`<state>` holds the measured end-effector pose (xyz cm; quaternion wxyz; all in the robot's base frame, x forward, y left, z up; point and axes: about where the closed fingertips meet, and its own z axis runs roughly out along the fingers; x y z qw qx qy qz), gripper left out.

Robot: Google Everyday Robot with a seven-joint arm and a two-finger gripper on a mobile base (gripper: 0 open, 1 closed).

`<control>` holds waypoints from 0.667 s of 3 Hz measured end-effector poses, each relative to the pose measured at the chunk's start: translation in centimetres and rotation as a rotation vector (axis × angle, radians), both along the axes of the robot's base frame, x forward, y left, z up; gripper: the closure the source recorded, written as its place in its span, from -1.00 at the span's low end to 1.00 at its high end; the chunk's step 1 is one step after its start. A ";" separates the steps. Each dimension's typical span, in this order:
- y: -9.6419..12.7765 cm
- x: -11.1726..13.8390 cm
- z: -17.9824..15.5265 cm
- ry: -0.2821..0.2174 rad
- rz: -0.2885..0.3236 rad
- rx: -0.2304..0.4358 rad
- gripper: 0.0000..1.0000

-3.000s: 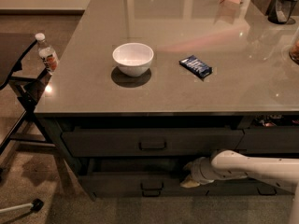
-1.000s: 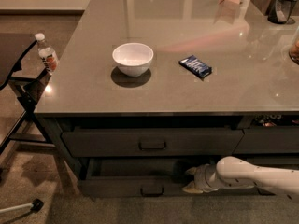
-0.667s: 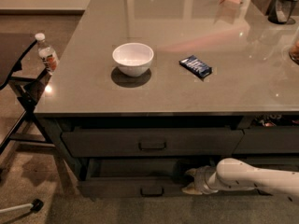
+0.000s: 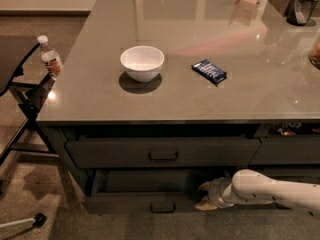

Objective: Open middle drawer

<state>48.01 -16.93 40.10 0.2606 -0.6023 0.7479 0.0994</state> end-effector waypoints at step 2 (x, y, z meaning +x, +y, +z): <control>0.0 0.0 0.2 0.000 0.000 0.000 0.78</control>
Offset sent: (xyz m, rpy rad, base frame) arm -0.0477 -0.0204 -0.0257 0.0222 0.0106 -0.0374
